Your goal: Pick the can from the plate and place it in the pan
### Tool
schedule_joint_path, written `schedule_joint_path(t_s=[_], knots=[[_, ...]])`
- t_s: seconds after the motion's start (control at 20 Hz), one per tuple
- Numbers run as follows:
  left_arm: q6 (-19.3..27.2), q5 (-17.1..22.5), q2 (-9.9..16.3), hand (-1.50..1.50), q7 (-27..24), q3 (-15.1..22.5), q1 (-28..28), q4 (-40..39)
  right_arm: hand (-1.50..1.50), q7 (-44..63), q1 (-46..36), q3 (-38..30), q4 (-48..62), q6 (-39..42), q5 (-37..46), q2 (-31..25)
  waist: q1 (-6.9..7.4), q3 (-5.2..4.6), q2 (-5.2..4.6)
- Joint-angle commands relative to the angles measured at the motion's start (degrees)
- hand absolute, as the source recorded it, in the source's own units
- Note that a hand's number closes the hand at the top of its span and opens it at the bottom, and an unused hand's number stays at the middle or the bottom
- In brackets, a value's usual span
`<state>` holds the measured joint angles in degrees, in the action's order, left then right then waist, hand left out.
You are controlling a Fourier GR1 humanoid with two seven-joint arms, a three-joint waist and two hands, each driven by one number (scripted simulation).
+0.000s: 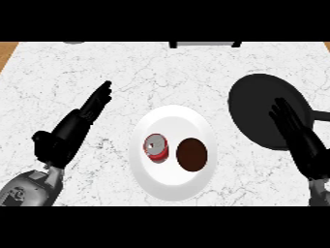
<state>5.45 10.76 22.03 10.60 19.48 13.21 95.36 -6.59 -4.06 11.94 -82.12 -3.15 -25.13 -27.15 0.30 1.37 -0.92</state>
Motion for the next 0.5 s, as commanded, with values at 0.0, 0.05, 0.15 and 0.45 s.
schedule_joint_path(t_s=[0.0,0.05,0.15,0.45], knots=[[-0.9,-1.2,0.7,0.00,1.2,-1.3,-0.3,-0.4,-1.50,5.2,-4.6,3.0,1.3,-3.6,3.3,4.0,0.19,-1.38,0.88],[0.3,-2.4,0.8,0.00,0.4,-1.7,-0.3,-1.1,-1.50,10.2,-8.7,4.0,2.4,-5.1,4.0,4.2,0.63,-1.40,0.82],[1.4,-3.9,0.2,0.00,-0.9,-2.0,1.9,-4.5,-1.50,17.2,-17.7,7.0,7.0,-10.0,7.9,6.8,2.06,-1.47,0.34],[0.2,-1.7,1.1,0.00,0.7,-2.6,-1.1,-4.9,1.50,27.8,-22.0,18.2,11.5,-23.9,31.9,4.0,3.14,-1.72,0.68]])
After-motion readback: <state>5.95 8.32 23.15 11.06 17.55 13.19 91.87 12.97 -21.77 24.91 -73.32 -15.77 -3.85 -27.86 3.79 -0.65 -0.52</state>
